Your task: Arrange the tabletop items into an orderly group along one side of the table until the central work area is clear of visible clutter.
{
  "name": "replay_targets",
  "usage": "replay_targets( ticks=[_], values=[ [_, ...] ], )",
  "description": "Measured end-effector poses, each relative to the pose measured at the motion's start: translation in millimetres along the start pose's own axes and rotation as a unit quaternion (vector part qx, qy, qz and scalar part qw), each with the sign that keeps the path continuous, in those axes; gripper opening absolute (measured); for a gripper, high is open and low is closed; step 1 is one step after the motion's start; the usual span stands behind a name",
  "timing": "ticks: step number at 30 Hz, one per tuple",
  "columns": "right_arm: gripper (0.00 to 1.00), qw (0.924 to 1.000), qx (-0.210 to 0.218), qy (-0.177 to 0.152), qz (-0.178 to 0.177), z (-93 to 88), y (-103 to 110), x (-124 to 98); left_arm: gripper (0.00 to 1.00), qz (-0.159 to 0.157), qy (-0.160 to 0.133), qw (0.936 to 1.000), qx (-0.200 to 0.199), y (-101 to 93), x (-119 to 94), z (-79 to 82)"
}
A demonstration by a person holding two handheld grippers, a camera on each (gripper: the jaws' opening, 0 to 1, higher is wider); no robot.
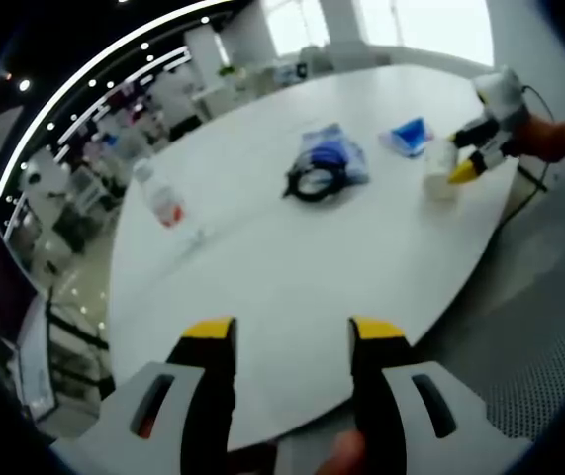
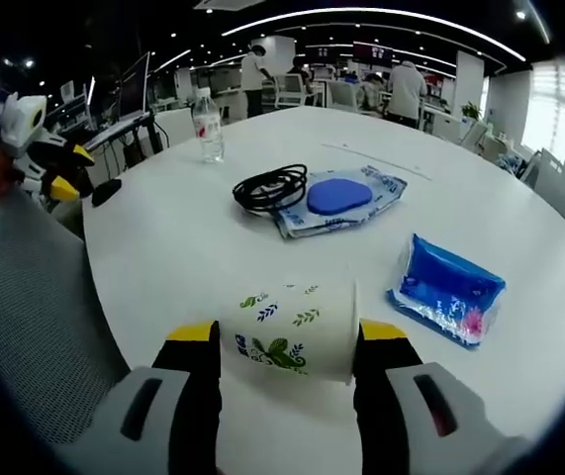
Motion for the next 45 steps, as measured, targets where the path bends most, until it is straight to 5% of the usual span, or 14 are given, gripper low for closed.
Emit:
replay_targets(
  ticks=[8,17,23,29,33,39,45],
  values=[
    [0.53,0.9989,-0.019,-0.028,0.032,35.5,27.7,17.5,0.42,-0.011,-0.002,0.9999,-0.009,-2.0,0.2,0.5],
    [0.53,0.9941,-0.035,-0.054,0.088,69.5,74.9,33.5,0.43,-0.089,-0.015,0.9948,-0.046,-14.4,6.3,5.4],
    [0.53,0.9894,-0.071,-0.058,0.112,85.9,102.2,43.0,0.46,-0.137,-0.06,0.9803,-0.129,-11.6,13.4,31.3],
    [0.53,0.9835,-0.106,-0.062,0.134,96.2,127.6,46.7,0.55,-0.172,-0.071,0.9746,-0.125,-7.9,30.8,59.4],
    [0.53,0.9794,-0.127,-0.062,0.144,101.0,140.2,48.4,0.62,-0.209,-0.049,0.9694,-0.118,-15.3,47.3,72.9],
    [0.53,0.9705,-0.175,-0.069,0.151,110.7,154.4,45.1,0.63,-0.283,-0.009,0.9506,-0.126,-38.0,63.8,78.3],
    [0.53,0.9645,-0.199,-0.072,0.158,115.8,163.3,44.3,0.6,-0.301,0.007,0.9438,-0.135,-45.7,71.7,78.1]
  ],
)
Point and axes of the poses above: the point that each gripper's makers call its tool centre point, and the gripper's own axes: x roughly forward along the fingers, y roughly to its left, z roughly out of its top, the point moved 5 cm from there along -x, roughly backward along the fingers
